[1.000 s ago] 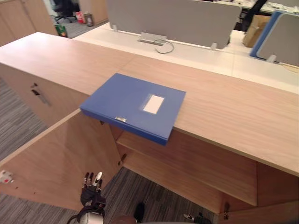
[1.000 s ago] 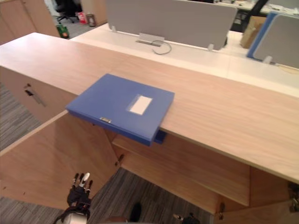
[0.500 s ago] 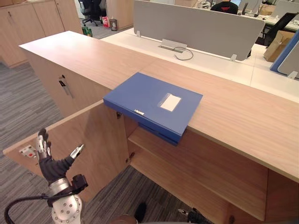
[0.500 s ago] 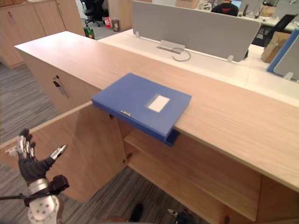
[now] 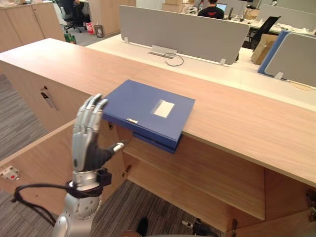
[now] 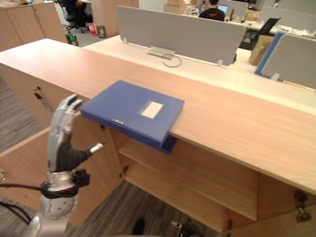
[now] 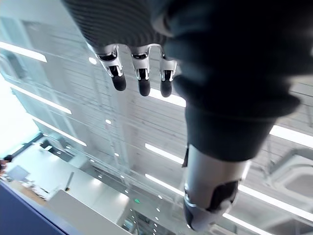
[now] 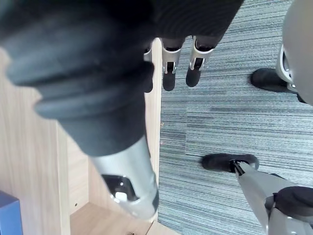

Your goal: Walk over to the cabinet, pick up the folder, carry it to the office cabinet, place the folder inside the office cabinet, then close the office cabinet door

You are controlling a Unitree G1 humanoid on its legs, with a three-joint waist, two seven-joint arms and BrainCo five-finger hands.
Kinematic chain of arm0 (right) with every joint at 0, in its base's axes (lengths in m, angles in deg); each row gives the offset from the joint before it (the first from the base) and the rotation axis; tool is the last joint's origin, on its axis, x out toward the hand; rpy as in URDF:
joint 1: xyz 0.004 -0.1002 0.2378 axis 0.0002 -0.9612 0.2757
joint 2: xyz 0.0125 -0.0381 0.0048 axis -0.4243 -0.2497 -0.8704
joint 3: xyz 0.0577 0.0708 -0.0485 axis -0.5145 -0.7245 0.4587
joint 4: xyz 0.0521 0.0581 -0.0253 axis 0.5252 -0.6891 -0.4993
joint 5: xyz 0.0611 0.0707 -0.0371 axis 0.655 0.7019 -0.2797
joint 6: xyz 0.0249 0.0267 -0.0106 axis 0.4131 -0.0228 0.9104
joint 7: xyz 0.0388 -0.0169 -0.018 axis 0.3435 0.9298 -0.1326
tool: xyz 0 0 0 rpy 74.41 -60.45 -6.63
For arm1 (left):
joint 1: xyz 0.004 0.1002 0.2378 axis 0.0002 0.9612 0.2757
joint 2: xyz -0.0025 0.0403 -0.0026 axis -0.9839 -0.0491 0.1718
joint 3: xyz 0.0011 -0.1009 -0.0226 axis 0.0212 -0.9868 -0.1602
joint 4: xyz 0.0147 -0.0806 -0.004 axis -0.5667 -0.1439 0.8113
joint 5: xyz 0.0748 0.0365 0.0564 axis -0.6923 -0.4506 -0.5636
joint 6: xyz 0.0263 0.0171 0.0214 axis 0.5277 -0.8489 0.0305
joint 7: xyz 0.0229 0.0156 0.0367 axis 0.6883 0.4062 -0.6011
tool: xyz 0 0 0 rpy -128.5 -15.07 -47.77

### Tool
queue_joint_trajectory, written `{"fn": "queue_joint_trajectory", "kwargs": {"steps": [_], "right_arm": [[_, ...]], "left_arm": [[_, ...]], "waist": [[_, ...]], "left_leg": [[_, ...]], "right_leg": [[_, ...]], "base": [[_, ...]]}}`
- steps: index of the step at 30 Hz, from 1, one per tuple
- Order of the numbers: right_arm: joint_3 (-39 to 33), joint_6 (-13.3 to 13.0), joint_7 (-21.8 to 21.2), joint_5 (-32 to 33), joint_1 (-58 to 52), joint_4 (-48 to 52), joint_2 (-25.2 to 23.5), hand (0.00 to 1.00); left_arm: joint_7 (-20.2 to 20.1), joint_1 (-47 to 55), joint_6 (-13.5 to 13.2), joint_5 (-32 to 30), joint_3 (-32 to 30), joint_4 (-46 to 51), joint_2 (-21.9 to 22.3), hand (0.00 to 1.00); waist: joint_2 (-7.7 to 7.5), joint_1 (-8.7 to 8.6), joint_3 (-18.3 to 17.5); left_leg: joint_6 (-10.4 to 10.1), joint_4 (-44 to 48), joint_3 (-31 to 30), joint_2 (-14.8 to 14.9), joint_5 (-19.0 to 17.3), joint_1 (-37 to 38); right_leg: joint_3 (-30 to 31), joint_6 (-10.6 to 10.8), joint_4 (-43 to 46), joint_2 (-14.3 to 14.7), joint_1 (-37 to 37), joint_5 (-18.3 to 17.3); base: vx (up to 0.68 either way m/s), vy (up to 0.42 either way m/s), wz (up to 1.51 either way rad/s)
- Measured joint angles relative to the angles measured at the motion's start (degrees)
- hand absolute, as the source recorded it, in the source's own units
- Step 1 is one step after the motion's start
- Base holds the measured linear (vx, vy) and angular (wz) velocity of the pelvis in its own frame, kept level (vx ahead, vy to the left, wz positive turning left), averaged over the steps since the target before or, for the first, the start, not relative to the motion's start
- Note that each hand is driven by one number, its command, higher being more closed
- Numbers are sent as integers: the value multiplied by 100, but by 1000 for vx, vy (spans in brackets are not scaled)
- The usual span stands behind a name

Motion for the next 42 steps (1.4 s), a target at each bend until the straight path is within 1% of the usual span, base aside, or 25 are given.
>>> {"fn": "queue_joint_trajectory", "kwargs": {"steps": [3,4,6,11,13,16,20,23,27,30,35,37,42], "right_arm": [[17,-11,-1,-5,29,-121,106,0],[24,-12,-2,-7,30,-122,123,0],[30,-13,-1,-9,19,-211,233,0],[32,-9,-1,-94,-74,-266,341,0],[33,-3,-2,-226,-87,-271,352,0],[35,0,-2,-227,-95,-271,355,0],[33,26,-2,-236,-111,-262,362,0],[33,30,-2,-248,-112,-232,362,0],[34,32,-2,-249,-90,-210,360,0],[32,38,-1,-250,-91,-205,359,0],[26,48,-2,-259,-67,-200,357,0],[20,51,-2,-322,-45,-190,357,0],[3,85,-4,-447,-46,-79,356,0]], "left_arm": [[-1,-247,-21,-315,5,-445,-316,0],[0,-251,-18,-331,5,-487,-373,0],[0,-379,-15,-497,89,-674,-634,0],[0,-786,20,-698,164,-1029,-957,0],[0,-911,27,-736,276,-1138,-1079,0],[-7,-1069,21,-735,459,-1280,-1199,0],[-9,-1312,16,-736,544,-1616,-1251,0],[-9,-1518,60,-736,594,-2006,-1288,0],[-15,-1589,113,-735,653,-2238,-1290,0],[-42,-1753,137,-735,754,-2396,-1291,0],[-108,-1820,163,-733,752,-2712,-1291,0],[-156,-1831,226,-734,752,-2933,-1291,0],[-192,-1877,276,-733,733,-3073,-1290,0]], "waist": [[-3,-10,-35],[-1,-10,-36],[4,-22,-53],[1,-43,-55],[-1,-55,-56],[-7,-76,-61],[-10,-97,-64],[-14,-107,-61],[-27,-110,-46],[-57,-159,-24],[-79,-224,-9],[-83,-261,22],[-88,-277,37]], "left_leg": [[-16,0,129,88,-11,68],[-27,-1,167,106,-19,88],[-60,-4,225,167,-44,121],[-85,-6,256,250,-33,158],[-136,-7,301,273,-63,181],[-158,-8,335,323,-64,186],[-164,-12,340,356,-66,214],[-180,-12,359,384,-80,224],[-182,-14,503,415,-120,293],[-196,-13,523,416,-146,297],[-189,-12,641,406,-206,335],[-195,-12,670,404,-227,366],[-214,-14,752,416,-262,409]], "right_leg": [[161,-13,-2,45,-5,11],[200,-26,0,50,-3,7],[299,-77,0,90,-7,-9],[356,-153,27,156,-9,-40],[418,-170,38,184,-17,-46],[466,-201,45,216,-36,-52],[477,-233,49,232,-29,-71],[500,-245,36,240,-29,-78],[646,-255,25,232,-27,-84],[662,-263,3,231,-27,-90],[776,-242,-47,209,-25,-77],[801,-243,-65,206,-3,-77],[887,-257,-75,209,4,-86]], "base": [[16,-27,-24],[4,-21,-29],[-4,-19,-20],[-14,-17,-7],[-19,-10,-11],[-18,-10,-9],[-3,-2,-1],[2,-9,-3],[12,-10,-18],[18,-15,-7],[41,-11,-12],[30,-14,-8],[8,-8,-9]]}}
